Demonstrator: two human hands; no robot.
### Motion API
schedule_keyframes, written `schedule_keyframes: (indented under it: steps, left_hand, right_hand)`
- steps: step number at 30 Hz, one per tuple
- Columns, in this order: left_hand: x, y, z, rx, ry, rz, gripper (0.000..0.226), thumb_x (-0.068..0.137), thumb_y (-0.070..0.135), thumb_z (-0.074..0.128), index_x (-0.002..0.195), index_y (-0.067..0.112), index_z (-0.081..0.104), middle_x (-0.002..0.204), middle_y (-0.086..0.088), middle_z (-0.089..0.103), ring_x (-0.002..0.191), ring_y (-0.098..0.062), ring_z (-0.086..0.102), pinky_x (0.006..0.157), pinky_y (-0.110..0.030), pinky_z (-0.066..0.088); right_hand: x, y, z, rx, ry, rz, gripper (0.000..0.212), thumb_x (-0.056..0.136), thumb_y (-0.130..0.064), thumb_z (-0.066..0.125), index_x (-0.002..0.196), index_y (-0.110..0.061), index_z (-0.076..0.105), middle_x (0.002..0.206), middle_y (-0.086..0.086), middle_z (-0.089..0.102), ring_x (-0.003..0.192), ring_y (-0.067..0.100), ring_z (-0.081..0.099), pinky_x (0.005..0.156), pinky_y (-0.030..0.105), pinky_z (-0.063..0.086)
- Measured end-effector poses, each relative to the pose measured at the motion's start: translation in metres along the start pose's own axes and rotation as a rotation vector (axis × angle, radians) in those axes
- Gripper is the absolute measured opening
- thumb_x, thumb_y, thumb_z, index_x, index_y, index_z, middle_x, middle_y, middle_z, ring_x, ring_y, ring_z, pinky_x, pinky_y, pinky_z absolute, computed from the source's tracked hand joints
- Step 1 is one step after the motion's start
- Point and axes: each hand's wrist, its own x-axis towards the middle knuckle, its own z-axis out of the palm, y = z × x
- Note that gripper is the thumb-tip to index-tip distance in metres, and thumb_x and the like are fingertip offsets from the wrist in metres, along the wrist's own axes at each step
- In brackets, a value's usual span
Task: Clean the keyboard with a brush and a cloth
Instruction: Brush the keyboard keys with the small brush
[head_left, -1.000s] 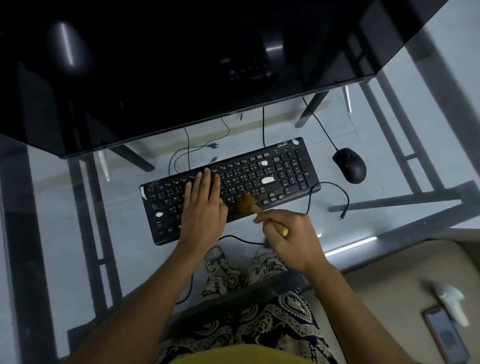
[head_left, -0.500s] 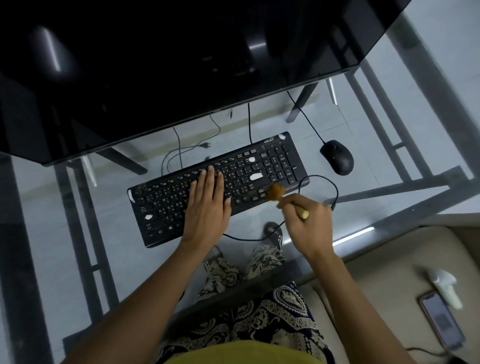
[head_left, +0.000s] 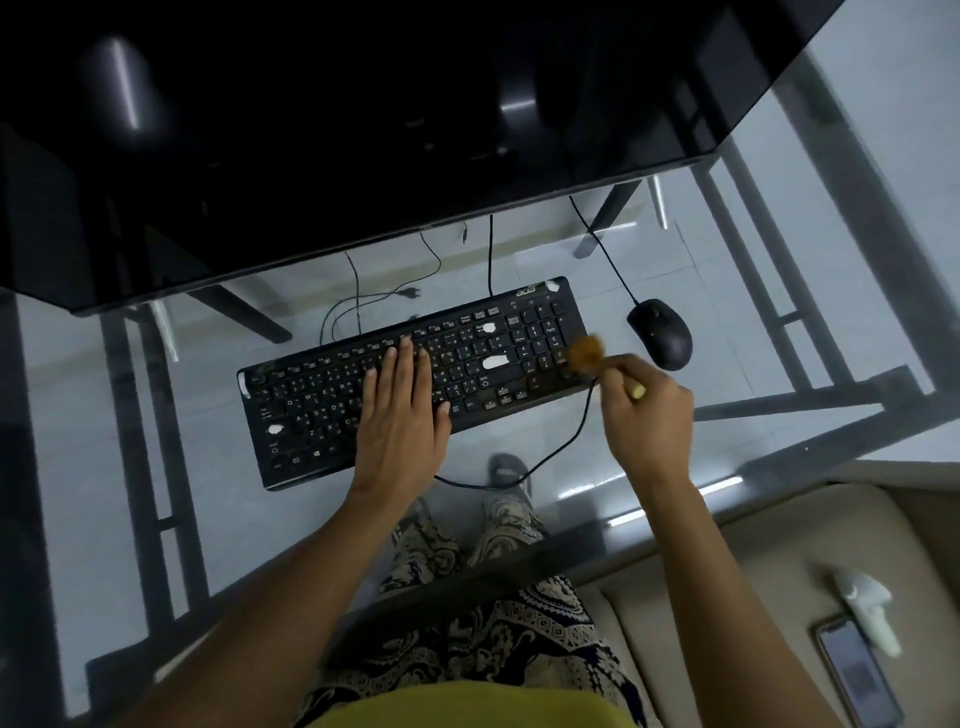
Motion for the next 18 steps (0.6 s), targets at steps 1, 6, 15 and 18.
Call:
schedule_keyframes:
  steps: [1, 6, 15, 18]
  left_hand:
    - [0.000, 0.003, 0.000, -0.002, 0.002, -0.019, 0.064, 0.097, 0.041, 0.021, 0.149, 0.003, 0.023, 0.157, -0.017, 0.017, 0.146, -0.030, 0.015, 0.119, -0.047, 0.013]
    - [-0.001, 0.019, -0.003, -0.009, -0.007, -0.124, 0.064, 0.096, 0.039, 0.024, 0.149, 0.002, 0.022, 0.158, -0.017, 0.016, 0.146, -0.030, 0.014, 0.120, -0.047, 0.011]
    - [0.008, 0.049, -0.019, 0.012, -0.092, -0.263, 0.068, 0.093, 0.029, 0.036, 0.151, 0.004, 0.011, 0.160, -0.016, 0.006, 0.147, -0.030, 0.006, 0.119, -0.048, 0.002]
    - [0.011, 0.058, -0.021, 0.021, -0.118, -0.305, 0.071, 0.094, 0.028, 0.039, 0.151, 0.005, 0.004, 0.160, -0.016, -0.001, 0.147, -0.030, 0.001, 0.118, -0.048, -0.002]
  right_hand:
    - [0.006, 0.003, -0.003, -0.001, 0.021, -0.011, 0.024, 0.086, -0.018, 0.048, 0.083, -0.018, 0.072, 0.055, 0.003, 0.059, 0.049, 0.019, 0.052, 0.049, 0.031, 0.044]
    - [0.024, 0.003, -0.010, 0.003, -0.222, -0.106, 0.021, 0.083, -0.025, 0.052, 0.074, -0.020, 0.070, 0.054, -0.001, 0.058, 0.051, 0.020, 0.054, 0.048, 0.034, 0.047]
    - [0.060, -0.011, -0.025, -0.002, -0.408, -0.343, 0.025, 0.083, -0.027, 0.048, 0.081, -0.020, 0.072, 0.065, -0.003, 0.067, 0.058, 0.015, 0.059, 0.055, 0.027, 0.046]
    - [0.074, -0.022, -0.015, -0.088, -0.486, -0.468, 0.031, 0.084, -0.035, 0.045, 0.093, -0.024, 0.072, 0.084, 0.001, 0.073, 0.073, 0.021, 0.065, 0.066, 0.030, 0.053]
